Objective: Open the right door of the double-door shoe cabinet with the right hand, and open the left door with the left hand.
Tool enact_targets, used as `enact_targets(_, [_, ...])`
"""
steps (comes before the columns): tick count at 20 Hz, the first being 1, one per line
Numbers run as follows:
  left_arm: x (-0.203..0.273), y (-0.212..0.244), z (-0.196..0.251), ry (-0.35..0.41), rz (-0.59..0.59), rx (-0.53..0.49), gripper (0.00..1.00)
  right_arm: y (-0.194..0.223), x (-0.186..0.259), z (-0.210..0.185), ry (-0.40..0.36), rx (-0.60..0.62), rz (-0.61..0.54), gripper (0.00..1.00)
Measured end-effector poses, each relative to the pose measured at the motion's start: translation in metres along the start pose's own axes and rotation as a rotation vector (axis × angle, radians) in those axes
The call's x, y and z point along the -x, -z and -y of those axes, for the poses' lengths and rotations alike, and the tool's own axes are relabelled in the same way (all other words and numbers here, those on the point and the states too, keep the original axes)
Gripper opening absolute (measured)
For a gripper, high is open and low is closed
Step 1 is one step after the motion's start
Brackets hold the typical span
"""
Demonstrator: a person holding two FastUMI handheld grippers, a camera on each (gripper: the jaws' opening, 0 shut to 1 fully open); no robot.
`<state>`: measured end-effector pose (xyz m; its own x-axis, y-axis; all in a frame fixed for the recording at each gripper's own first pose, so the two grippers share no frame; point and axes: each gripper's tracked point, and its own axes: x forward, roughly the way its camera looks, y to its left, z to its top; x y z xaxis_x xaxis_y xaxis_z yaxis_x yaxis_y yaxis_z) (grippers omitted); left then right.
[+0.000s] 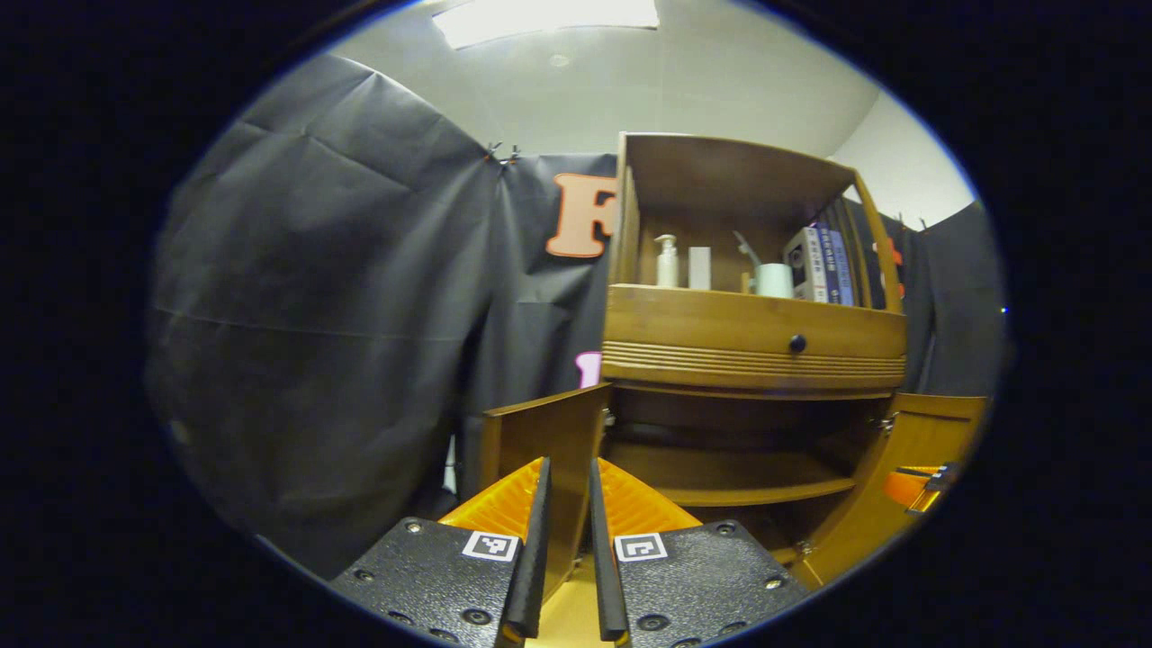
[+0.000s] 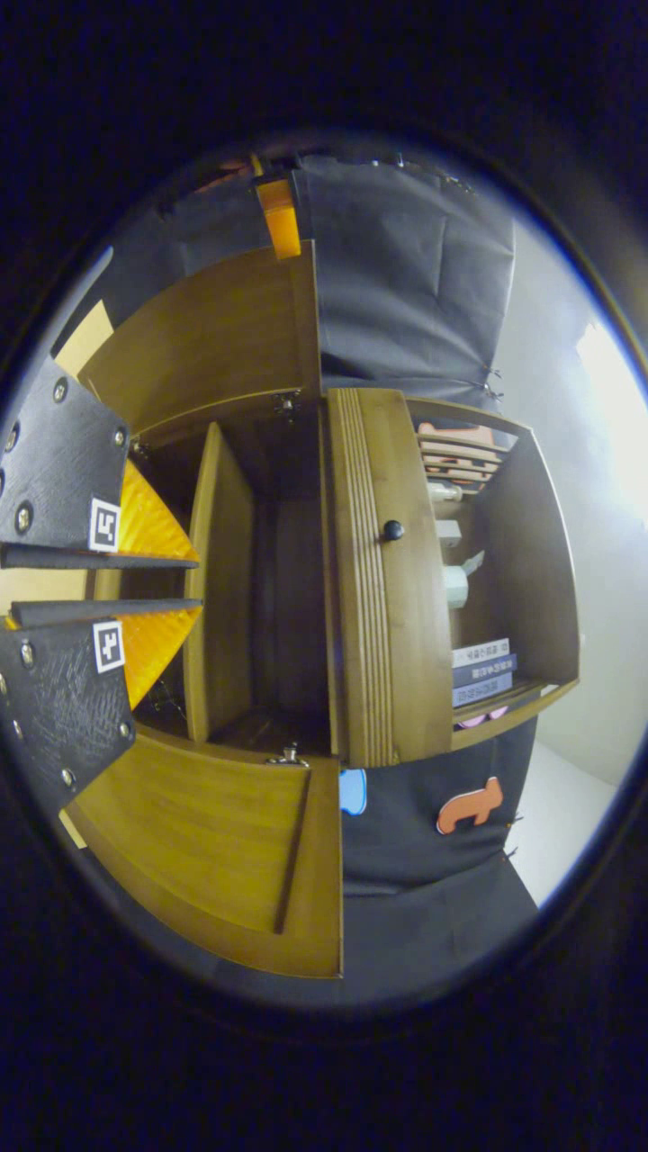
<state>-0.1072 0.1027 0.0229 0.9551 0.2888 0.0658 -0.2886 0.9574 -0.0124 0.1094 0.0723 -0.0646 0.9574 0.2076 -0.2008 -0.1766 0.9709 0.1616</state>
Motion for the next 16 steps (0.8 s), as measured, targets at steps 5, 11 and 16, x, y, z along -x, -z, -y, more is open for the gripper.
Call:
enact_targets(5, [-0.012, 0.001, 0.070, 0.163, -0.010, 0.013, 0.25, -0.042, 0.013, 0.013, 0.064, 0.029, 0.073, 0.14])
enact_targets(11, [-0.011, -0.002, 0.145, 0.339, -0.013, 0.041, 0.25, -0.081, 0.033, 0.010, 0.104, 0.052, 0.151, 0.16])
enact_targets(16, [-0.004, -0.004, 0.180, 0.427, -0.012, 0.060, 0.25, -0.090, 0.041, 0.002, 0.099, 0.062, 0.177, 0.16])
